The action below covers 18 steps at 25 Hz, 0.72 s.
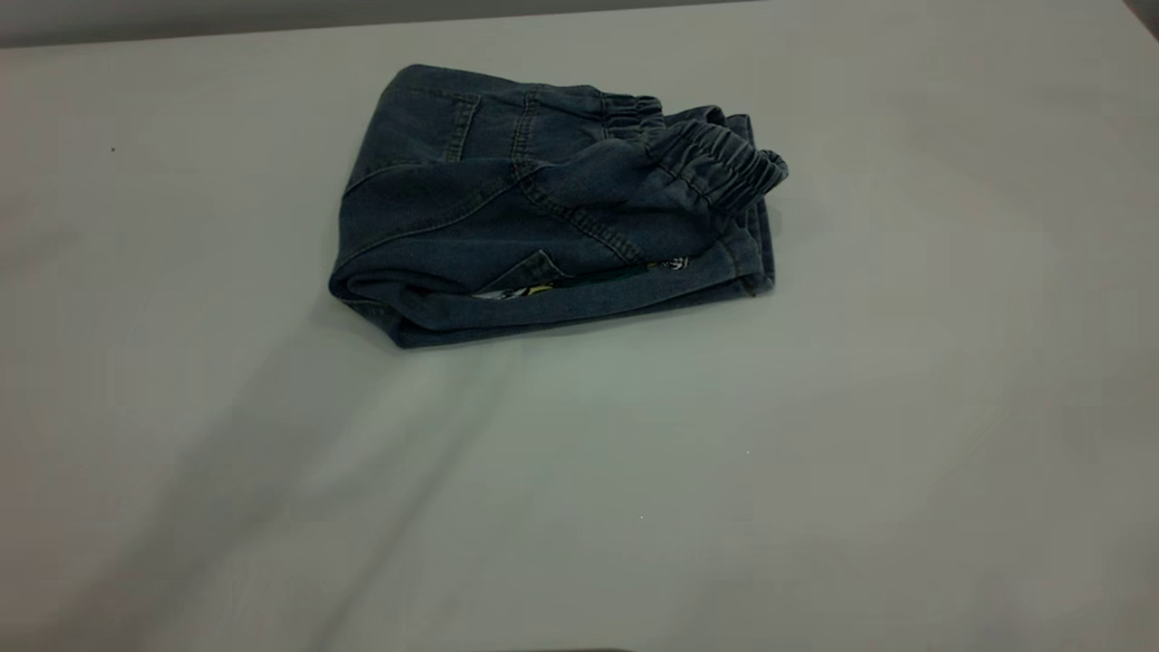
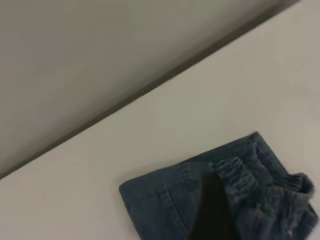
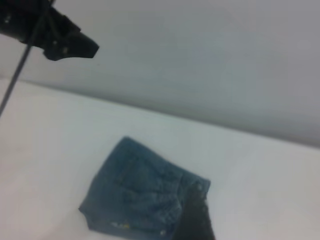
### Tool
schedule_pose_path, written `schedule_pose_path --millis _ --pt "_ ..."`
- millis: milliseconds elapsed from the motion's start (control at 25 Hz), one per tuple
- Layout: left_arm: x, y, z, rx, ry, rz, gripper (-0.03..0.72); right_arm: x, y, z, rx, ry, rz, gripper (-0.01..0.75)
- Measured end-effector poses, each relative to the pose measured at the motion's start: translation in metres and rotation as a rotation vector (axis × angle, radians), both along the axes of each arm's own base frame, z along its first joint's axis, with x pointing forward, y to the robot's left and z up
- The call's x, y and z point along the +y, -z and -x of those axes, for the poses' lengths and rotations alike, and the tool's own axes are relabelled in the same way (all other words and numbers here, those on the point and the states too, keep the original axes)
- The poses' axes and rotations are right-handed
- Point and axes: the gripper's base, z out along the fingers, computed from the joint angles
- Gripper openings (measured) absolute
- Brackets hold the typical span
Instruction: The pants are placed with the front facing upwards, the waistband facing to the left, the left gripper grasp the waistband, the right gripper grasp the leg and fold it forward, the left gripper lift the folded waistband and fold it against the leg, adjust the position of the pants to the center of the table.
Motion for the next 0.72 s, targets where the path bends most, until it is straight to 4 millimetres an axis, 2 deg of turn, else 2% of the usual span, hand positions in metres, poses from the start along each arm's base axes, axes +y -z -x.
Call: schedule_pose_path --millis 160,320,440,600,720 --pt "0.028 -0.024 0.051 -0.012 -0.005 0.015 0.465 -0.007 0.011 0.055 -0.077 -0.012 -0.020 0.496" --pt "0.057 -0.026 0.101 -0.001 -0.002 0.003 0.465 -0.011 0.040 0.084 -0.077 -0.013 -0.021 0.496" --pt "0.075 -0.017 0.135 0.009 0.015 -0.028 0.465 -0.013 0.065 0.102 -0.070 -0.013 -0.020 0.496" --pt "0.097 0.009 0.173 0.051 0.025 -0.064 0.465 -0.017 0.102 0.125 -0.077 -0.005 -0.015 0.496" --pt "0.110 0.032 0.197 0.086 0.027 -0.084 0.465 -0.022 0.133 0.131 -0.061 0.033 0.021 0.496"
